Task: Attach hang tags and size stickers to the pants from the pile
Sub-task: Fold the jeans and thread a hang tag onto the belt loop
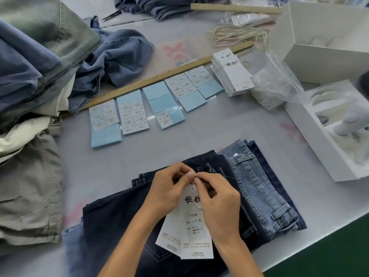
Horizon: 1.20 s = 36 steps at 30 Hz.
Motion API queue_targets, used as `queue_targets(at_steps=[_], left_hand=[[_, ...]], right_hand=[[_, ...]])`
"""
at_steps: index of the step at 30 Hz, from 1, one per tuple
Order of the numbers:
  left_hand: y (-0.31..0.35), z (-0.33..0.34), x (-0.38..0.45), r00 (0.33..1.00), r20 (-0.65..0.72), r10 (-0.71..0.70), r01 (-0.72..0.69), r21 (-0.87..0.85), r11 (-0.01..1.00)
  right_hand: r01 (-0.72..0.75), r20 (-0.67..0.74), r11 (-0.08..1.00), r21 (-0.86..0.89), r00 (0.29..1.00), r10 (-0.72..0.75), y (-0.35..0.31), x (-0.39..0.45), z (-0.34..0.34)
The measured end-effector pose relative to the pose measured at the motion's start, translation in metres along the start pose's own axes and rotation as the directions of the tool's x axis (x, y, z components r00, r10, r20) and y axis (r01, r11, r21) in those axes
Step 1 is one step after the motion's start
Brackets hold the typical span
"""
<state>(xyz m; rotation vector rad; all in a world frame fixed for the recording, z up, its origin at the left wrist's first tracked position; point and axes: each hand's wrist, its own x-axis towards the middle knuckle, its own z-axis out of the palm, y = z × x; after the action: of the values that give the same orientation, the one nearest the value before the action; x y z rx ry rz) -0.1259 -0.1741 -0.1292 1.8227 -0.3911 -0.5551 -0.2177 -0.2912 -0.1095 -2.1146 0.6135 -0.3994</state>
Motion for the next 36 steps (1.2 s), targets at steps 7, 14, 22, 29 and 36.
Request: queue_targets(at_steps=[7,14,22,29,36], left_hand=[[0.001,0.005,0.002,0.993,-0.078,0.090,-0.080,0.115,0.990],[0.005,0.022,0.009,0.993,0.066,0.096,-0.116,0.538,0.835],[0.004,0.013,0.007,0.999,-0.007,0.034,-0.031,0.240,0.970],[0.004,0.005,0.012,1.000,0.022,-0.002,0.000,0.074,0.997],[0.006,0.003,0.023,0.993,0.111,0.041,-0.064,0.212,0.975]], right_hand=[[-0.107,-0.053,0.987,0.116,0.992,0.114,0.004,-0.008,-0.002],[-0.177,-0.016,0.981,-0.074,0.984,0.176,0.013,-0.005,-0.006],[-0.191,-0.011,0.976,-0.109,0.982,0.190,0.017,-0.003,-0.007],[-0.201,-0.077,0.978,-0.058,0.978,0.196,0.014,0.004,0.002],[-0.203,-0.105,0.978,-0.050,0.975,0.197,0.018,0.003,0.006]])
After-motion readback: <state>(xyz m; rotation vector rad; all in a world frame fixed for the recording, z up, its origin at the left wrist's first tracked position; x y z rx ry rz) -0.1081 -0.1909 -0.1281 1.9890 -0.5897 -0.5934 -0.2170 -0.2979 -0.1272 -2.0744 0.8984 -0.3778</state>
